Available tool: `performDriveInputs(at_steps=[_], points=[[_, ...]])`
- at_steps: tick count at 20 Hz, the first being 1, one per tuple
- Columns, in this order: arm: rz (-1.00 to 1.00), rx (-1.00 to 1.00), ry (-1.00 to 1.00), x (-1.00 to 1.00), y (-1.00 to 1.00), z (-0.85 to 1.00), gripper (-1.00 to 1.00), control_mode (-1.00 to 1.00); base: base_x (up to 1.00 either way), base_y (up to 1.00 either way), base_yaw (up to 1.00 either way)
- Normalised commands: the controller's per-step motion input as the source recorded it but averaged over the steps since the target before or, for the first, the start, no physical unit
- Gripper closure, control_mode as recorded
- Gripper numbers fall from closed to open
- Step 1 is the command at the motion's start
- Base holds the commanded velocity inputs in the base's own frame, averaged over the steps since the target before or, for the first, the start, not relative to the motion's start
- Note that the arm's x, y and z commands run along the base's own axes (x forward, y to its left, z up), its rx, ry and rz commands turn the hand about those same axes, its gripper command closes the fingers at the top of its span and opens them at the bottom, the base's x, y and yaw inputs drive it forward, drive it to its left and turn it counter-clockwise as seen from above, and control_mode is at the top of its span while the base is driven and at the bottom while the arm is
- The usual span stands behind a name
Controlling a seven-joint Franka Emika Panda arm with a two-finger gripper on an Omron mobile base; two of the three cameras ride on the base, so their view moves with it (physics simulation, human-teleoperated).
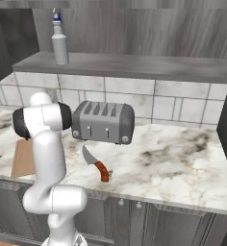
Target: Move the cutting board and knife to the sink. Then move spray from the cabinet to the counter.
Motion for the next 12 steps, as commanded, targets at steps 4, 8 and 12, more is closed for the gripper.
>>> performDriveInputs(at_steps=[4, 8, 12], points=[[0.0, 0.0, 0.03, -0.75, 0.0, -0.24, -1.0, -1.0, 0.0, 0.0, 0.0], [0.0, 0.0, 0.02, -0.87, 0.0, -0.24, -1.0, -1.0, 0.0, 0.0, 0.0], [0.0, 0.0, 0.01, -0.78, 0.0, -0.21, -1.0, -1.0, 0.0, 0.0, 0.0]])
